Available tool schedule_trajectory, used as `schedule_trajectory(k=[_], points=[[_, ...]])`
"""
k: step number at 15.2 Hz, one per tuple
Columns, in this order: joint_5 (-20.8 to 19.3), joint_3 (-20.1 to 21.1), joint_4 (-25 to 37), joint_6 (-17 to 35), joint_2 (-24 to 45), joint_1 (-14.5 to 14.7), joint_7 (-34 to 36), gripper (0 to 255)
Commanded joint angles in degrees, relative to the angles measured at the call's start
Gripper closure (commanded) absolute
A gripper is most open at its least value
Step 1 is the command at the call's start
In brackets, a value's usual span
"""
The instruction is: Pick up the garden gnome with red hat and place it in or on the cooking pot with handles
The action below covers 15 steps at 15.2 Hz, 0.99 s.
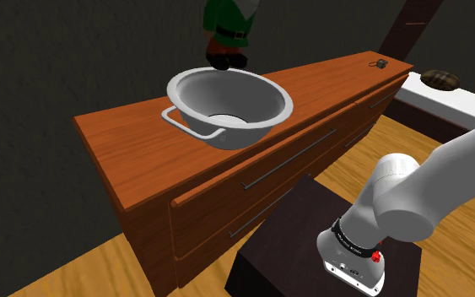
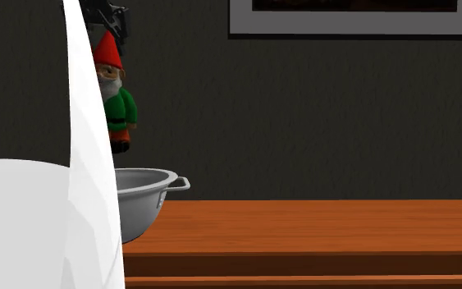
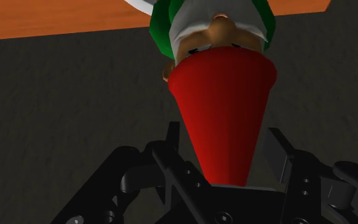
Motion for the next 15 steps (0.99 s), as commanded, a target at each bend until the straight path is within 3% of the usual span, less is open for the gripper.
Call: schedule_trajectory(k=[1,12,15], points=[[0.1,-0.2,-3.4,2.0,-1.6,0.1,0.3,255],[0.1,-1.0,-18.7,11.1,-7.6,0.5,2.1,255],[0.1,-1.0,-18.7,11.1,-7.6,0.5,2.1,255]])
